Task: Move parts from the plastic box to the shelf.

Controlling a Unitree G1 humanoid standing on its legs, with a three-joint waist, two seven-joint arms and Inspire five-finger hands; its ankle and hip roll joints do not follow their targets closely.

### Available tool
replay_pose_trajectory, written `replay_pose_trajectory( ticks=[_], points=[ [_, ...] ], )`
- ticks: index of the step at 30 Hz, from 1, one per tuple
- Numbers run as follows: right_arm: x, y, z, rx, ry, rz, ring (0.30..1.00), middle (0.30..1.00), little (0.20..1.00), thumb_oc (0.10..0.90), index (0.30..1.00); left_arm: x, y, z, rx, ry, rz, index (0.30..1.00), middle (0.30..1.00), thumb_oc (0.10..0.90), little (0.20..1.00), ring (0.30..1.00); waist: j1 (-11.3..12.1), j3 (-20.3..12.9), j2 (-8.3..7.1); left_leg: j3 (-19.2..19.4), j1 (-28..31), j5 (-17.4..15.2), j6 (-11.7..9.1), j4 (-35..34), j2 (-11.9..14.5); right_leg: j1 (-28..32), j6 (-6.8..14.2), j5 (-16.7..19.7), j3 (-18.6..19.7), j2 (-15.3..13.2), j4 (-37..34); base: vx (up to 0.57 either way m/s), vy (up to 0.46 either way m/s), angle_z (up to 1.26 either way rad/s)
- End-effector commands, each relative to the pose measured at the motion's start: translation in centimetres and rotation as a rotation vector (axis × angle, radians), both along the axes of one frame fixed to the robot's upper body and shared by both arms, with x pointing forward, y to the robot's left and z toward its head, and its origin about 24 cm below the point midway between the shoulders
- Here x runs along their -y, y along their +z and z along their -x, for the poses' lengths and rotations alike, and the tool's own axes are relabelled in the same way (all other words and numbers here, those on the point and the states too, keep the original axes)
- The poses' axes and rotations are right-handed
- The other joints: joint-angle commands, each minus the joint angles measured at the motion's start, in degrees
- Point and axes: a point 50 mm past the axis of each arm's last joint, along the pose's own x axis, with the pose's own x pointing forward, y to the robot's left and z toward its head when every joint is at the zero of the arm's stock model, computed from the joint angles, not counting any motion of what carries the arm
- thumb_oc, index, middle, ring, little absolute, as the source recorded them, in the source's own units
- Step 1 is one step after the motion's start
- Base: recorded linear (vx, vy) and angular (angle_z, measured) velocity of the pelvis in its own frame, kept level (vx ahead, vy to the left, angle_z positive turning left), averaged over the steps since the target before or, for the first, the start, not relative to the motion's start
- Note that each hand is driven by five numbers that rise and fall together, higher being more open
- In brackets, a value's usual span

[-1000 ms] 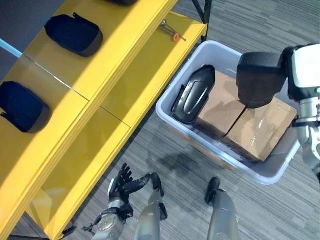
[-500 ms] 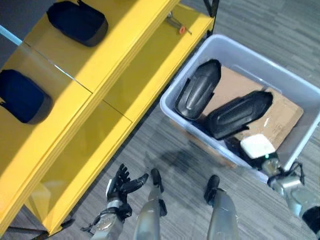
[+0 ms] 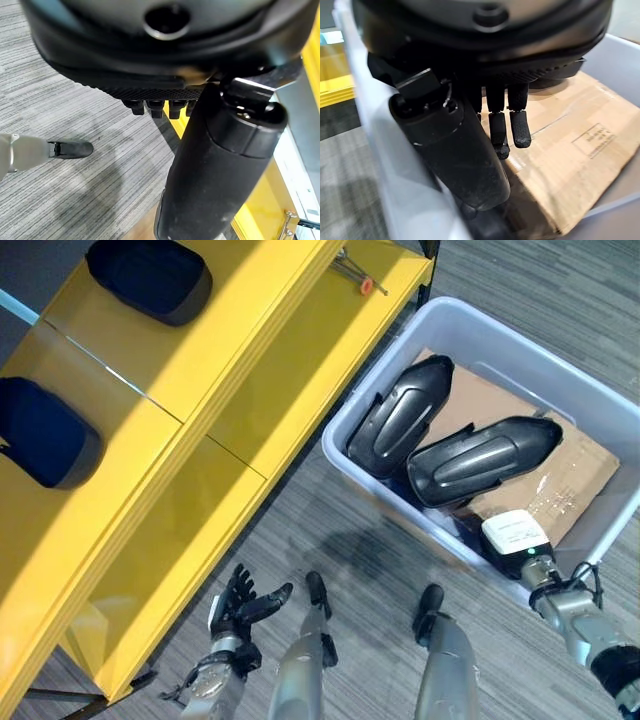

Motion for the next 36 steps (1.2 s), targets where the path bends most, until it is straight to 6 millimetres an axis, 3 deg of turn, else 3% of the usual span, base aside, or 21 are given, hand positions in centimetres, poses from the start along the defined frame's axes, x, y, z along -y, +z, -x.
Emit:
replay_pose_trajectory(
  ticks=[1,4,5,6,7,8,9,10,12,13,15,18,19,21,22,23,24,25,28,29,36],
  points=[
    [0.4,5.3,-1.9,0.293,-0.025,-0.072,0.300,0.300,0.300,0.400,0.300,-0.8,3.1,-1.3,0.175,0.035,-0.023,1.000,1.000,0.900,1.000,1.000,0.15,1.05,-2.24,-4.00,10.78,-12.30,-4.32,2.68,3.54,3.34,4.15,8.57,-2.97,-2.19,-10.57,0.00,0.000,0.00],
    [0.0,6.5,-1.7,0.371,-0.016,-0.133,0.300,0.300,0.300,0.400,0.300,-0.8,3.0,-1.3,0.171,0.041,-0.024,1.000,1.000,0.900,1.000,1.000,-0.16,0.91,-2.24,-3.79,11.08,-12.31,-4.32,2.51,3.66,3.22,4.15,8.54,-2.83,-2.08,-10.52,0.00,0.000,0.00],
    [-0.8,7.7,-1.4,0.471,0.002,-0.267,0.300,0.300,0.300,0.400,0.300,-0.6,3.2,-1.4,0.177,0.048,-0.021,1.000,1.000,0.900,1.000,1.000,-0.65,0.79,-2.16,-3.69,11.33,-12.27,-4.31,2.49,3.81,3.22,4.09,8.33,-2.69,-1.90,-10.35,0.00,0.000,0.00],
    [-1.7,8.3,-0.8,0.551,0.021,-0.419,0.547,0.547,0.547,0.576,0.547,-0.5,3.1,-1.4,0.170,0.052,-0.023,1.000,1.000,0.900,1.000,1.000,-1.08,0.68,-2.18,-3.56,11.64,-12.24,-4.33,2.51,4.01,3.18,3.97,8.10,-2.61,-1.73,-10.12,0.00,0.000,0.00],
    [-1.6,8.2,-0.7,0.551,0.018,-0.421,0.547,0.547,0.547,0.576,0.547,-0.5,3.1,-1.4,0.169,0.050,-0.025,1.000,1.000,0.900,1.000,1.000,-0.94,0.65,-2.21,-3.58,11.66,-12.24,-4.34,2.51,4.01,3.21,3.96,8.07,-2.63,-1.74,-10.11,0.01,-0.009,-0.04],
    [-1.6,8.2,-0.6,0.550,0.016,-0.421,0.618,0.618,0.618,0.627,0.618,-0.5,3.1,-1.4,0.169,0.048,-0.025,1.000,1.000,0.900,1.000,1.000,-0.84,0.61,-2.20,-3.57,11.67,-12.24,-4.35,2.51,4.01,3.21,3.96,8.06,-2.62,-1.74,-10.10,0.00,0.000,0.00],
    [-2.7,8.8,0.0,0.635,0.045,-0.593,0.874,0.874,0.874,0.810,0.874,-0.3,3.1,-1.5,0.164,0.054,-0.029,1.000,1.000,0.900,1.000,1.000,-1.57,0.59,-2.21,-3.44,11.71,-12.12,-4.54,2.80,4.31,3.55,3.78,7.86,-2.57,-1.46,-10.28,-0.01,-0.054,0.00],
    [-3.4,8.8,0.7,0.666,0.058,-0.697,1.000,1.000,1.000,0.900,1.000,-0.1,3.1,-1.5,0.162,0.042,-0.029,1.000,1.000,0.900,1.000,1.000,-2.28,0.47,-2.27,-2.82,11.32,-11.54,-5.13,3.63,5.00,4.50,3.41,7.50,-3.09,-1.02,-11.12,-0.01,-0.067,0.03],
    [-3.6,8.7,1.0,0.667,0.062,-0.726,1.000,1.000,1.000,0.900,1.000,-0.1,3.0,-1.5,0.158,0.039,-0.032,1.000,1.000,0.900,1.000,1.000,-2.42,0.32,-2.25,-2.72,11.22,-11.06,-5.36,3.85,5.34,4.94,3.28,7.38,-3.44,-0.72,-11.56,0.00,-0.063,-0.01],
    [-4.6,8.7,2.1,0.711,0.091,-0.895,1.000,1.000,1.000,0.900,1.000,0.1,3.1,-1.5,0.153,0.025,-0.045,1.000,1.000,0.900,1.000,1.000,-3.42,0.00,-2.47,-1.85,11.05,-9.08,-6.29,5.63,6.78,5.85,2.49,6.77,-3.75,0.60,-12.18,-0.01,-0.124,-0.07],
    [-5.7,8.2,3.0,0.695,0.121,-1.007,1.000,1.000,1.000,0.900,1.000,-0.1,3.4,-1.7,0.157,0.022,-0.073,1.000,1.000,0.900,1.000,1.000,-4.49,0.13,-2.82,-1.93,9.56,-7.51,-7.21,10.70,8.28,7.23,0.78,5.08,-3.20,2.62,-13.04,0.00,-0.162,0.08],
    [-6.8,7.9,3.1,0.688,0.154,-1.080,1.000,1.000,1.000,0.900,1.000,-0.3,4.2,-1.7,0.191,0.037,-0.078,1.000,1.000,0.900,1.000,1.000,-2.73,1.20,-4.75,-11.47,4.58,-8.03,-6.12,17.26,6.15,8.56,-1.16,3.03,0.21,5.68,-14.88,0.03,-0.085,-0.41],
    [-7.1,8.2,2.6,0.691,0.172,-1.091,1.000,1.000,1.000,0.900,1.000,-0.2,4.4,-1.4,0.194,0.035,-0.076,1.000,1.000,0.900,1.000,1.000,-1.47,1.59,-6.04,-14.65,1.38,-9.38,-4.07,11.18,5.06,8.68,-0.55,4.16,1.99,6.01,-15.50,0.12,0.099,-0.74],
    [-7.4,8.4,2.2,0.684,0.187,-1.103,1.000,1.000,1.000,0.900,1.000,-0.4,4.1,-0.9,0.180,0.048,-0.076,1.000,1.000,0.900,1.000,1.000,0.33,1.74,-6.14,-19.61,-1.54,-5.78,-4.90,6.83,5.84,9.84,0.62,3.80,5.18,6.79,-15.90,0.16,0.179,-0.58],
    [-7.4,8.4,2.2,0.684,0.188,-1.104,1.000,1.000,1.000,0.900,1.000,-0.4,4.1,-0.8,0.180,0.049,-0.076,1.000,1.000,0.900,1.000,1.000,0.35,1.73,-6.15,-19.55,-1.41,-5.70,-4.94,6.65,5.90,9.83,0.60,3.76,5.22,6.83,-15.87,0.22,0.288,-0.64],
    [-7.9,8.6,1.9,0.665,0.211,-1.119,1.000,1.000,1.000,0.900,1.000,-0.5,3.6,-0.2,0.156,0.062,-0.073,1.000,1.000,0.900,1.000,1.000,2.36,1.37,-5.28,-25.19,-3.26,-2.44,-5.82,2.80,4.43,10.91,1.41,3.96,8.53,7.72,-16.36,0.20,0.315,-0.84],
    [-8.1,8.8,1.7,0.663,0.225,-1.119,1.000,1.000,1.000,0.900,1.000,-0.4,3.4,0.0,0.145,0.064,-0.073,1.000,1.000,0.900,1.000,1.000,3.17,1.13,-4.86,-25.70,-3.28,-1.52,-6.15,1.73,4.13,11.34,1.64,3.63,9.49,7.91,-16.15,0.24,0.470,-0.80],
    [-8.6,9.0,1.7,0.662,0.245,-1.138,1.000,1.000,1.000,0.900,1.000,-0.5,3.0,0.5,0.136,0.092,-0.043,1.000,1.000,0.900,1.000,1.000,3.19,0.89,-4.63,-24.78,-1.27,-3.68,-5.50,1.71,4.63,11.13,1.97,2.49,11.40,8.09,-14.71,0.12,0.406,-0.77],
    [-9.0,8.8,1.4,0.635,0.246,-1.138,1.000,1.000,1.000,0.900,1.000,-0.4,2.5,0.6,0.120,0.094,-0.041,1.000,1.000,0.900,1.000,1.000,3.50,0.19,-5.00,-23.60,-0.52,-4.65,-4.99,2.87,4.01,9.98,2.47,4.57,13.84,7.87,-15.40,0.02,0.301,-1.54],
    [-9.2,9.0,1.3,0.643,0.248,-1.159,1.000,1.000,1.000,0.900,1.000,-0.9,2.9,0.3,0.133,0.089,-0.057,1.000,1.000,0.900,1.000,1.000,3.01,0.30,-5.80,-21.74,-1.13,-7.31,-3.55,6.86,1.78,9.60,3.17,5.76,14.54,5.84,-15.73,0.02,0.217,-1.50],
    [-10.4,9.2,0.9,0.627,0.269,-1.218,1.000,1.000,1.000,0.900,1.000,-2.7,3.4,-0.1,0.143,0.133,-0.116,1.000,1.000,0.900,1.000,1.000,2.65,1.70,-8.37,-16.61,-1.91,-12.34,-1.22,14.18,-0.22,10.25,4.59,8.82,15.57,2.54,-18.55,0.03,0.176,-0.32]
  ],
)
